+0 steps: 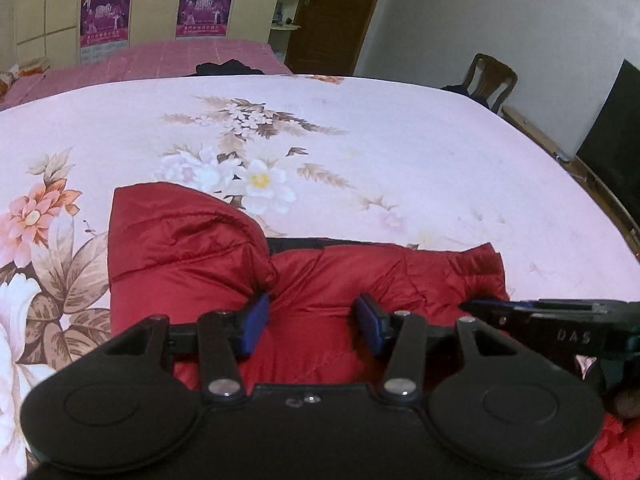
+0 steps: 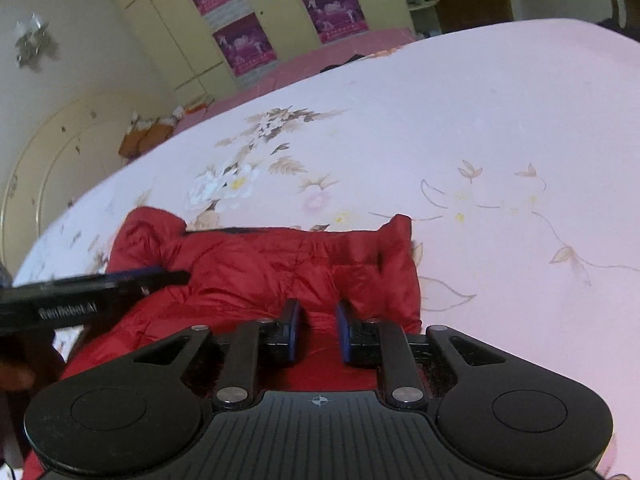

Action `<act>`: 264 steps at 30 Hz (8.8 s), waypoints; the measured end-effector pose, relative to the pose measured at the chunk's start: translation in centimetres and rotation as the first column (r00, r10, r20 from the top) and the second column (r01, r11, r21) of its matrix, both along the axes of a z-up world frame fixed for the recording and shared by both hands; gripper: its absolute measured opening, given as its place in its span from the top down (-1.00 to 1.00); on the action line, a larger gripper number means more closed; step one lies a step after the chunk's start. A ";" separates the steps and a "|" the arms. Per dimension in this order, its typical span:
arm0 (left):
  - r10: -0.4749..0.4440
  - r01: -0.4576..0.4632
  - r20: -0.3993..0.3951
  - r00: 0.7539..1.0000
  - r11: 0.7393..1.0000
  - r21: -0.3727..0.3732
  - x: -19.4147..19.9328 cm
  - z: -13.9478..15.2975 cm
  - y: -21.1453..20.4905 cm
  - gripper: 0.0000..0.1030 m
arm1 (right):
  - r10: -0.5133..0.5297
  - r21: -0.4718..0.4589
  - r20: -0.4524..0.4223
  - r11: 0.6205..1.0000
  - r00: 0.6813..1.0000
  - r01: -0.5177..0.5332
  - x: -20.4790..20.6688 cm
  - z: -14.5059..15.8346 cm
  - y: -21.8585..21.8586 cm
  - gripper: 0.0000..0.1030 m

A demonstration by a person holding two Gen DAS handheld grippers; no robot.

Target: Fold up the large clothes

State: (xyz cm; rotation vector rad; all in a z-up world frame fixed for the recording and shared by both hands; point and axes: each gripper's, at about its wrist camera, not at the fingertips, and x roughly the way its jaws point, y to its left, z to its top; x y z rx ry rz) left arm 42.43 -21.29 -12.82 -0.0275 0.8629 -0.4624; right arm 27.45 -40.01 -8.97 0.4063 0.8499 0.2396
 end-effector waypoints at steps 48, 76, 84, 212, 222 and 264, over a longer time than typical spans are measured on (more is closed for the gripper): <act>0.036 -0.034 0.052 0.998 0.998 -0.046 -21.2 3.2 3.7 0.09 | 0.209 -0.100 -0.011 0.973 0.978 -0.209 -15.1 4.8 1.0 0.66; 0.217 -0.207 0.049 0.975 0.965 -0.162 -17.2 4.3 7.7 -0.44 | 0.051 0.061 0.048 0.997 0.998 -0.054 -9.9 6.6 -4.5 0.12; 0.251 -0.247 0.002 0.968 0.955 -0.165 -14.0 3.2 8.1 -0.45 | 0.027 0.117 0.038 0.993 0.999 -0.031 -6.5 4.4 -6.0 0.75; 0.237 -0.202 0.083 0.968 0.932 -0.300 -8.1 7.2 40.9 -0.34 | 0.225 0.118 0.128 0.964 0.966 -0.240 1.6 5.8 32.2 0.70; 0.247 -0.236 0.011 0.969 0.940 -0.247 -3.9 3.9 40.7 -0.31 | 0.192 0.064 0.046 0.979 0.980 -0.195 4.0 0.1 32.6 0.70; 0.215 -0.204 0.124 0.969 0.974 -0.095 -25.2 7.6 35.0 -0.21 | 0.404 0.021 0.153 0.911 0.902 -0.411 -13.2 6.1 31.0 0.74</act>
